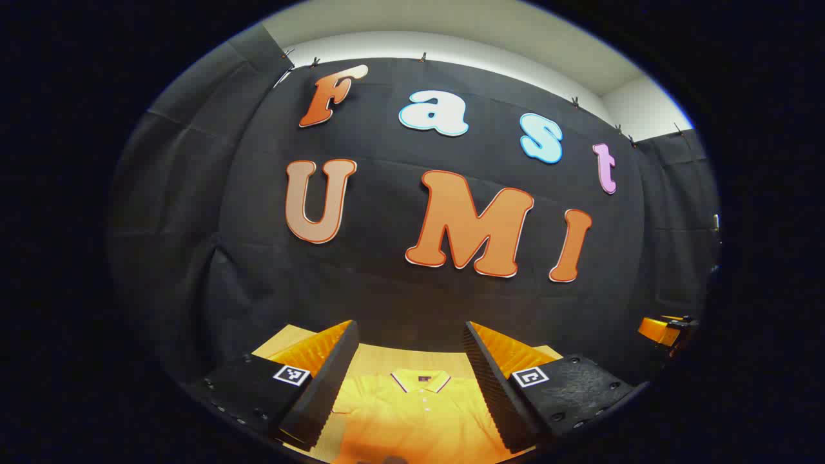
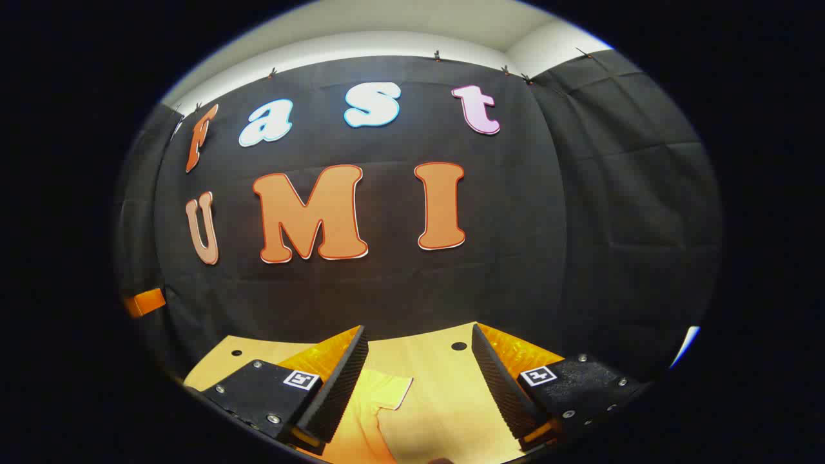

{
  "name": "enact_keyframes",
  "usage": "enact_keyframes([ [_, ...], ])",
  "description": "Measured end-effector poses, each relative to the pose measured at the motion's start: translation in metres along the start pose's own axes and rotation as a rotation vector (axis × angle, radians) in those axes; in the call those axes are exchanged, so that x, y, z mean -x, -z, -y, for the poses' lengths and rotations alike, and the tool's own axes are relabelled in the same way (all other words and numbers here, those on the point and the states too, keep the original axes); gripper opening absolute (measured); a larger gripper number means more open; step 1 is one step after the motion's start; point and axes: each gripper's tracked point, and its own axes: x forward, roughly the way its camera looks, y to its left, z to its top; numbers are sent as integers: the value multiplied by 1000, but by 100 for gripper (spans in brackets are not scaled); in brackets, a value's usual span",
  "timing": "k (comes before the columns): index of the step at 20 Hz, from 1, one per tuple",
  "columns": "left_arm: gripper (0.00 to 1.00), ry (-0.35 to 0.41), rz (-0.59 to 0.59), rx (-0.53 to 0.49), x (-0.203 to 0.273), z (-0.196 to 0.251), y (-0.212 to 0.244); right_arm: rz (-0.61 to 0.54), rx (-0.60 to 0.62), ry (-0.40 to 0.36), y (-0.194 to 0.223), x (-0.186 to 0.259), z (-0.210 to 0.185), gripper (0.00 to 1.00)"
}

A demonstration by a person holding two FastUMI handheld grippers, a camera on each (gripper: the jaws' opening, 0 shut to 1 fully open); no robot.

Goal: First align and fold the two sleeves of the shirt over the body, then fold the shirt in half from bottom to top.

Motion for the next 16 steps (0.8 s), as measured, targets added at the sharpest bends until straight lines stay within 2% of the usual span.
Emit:
enact_keyframes([
  [2,98,-40,21,-2,-2,4,-5,-13,-33,-36,-3,-9,-1,100],
  [5,98,-77,33,11,5,9,-5,-40,32,-61,10,-22,2,98],
  [7,97,-75,34,-5,7,5,-5,-60,28,-67,16,-21,0,98],
  [10,98,-46,-5,-57,6,-11,-2,-72,-16,-18,21,-17,-7,98],
  [16,98,-72,7,-98,4,-65,-13,-95,-5,19,28,-9,-39,98],
])
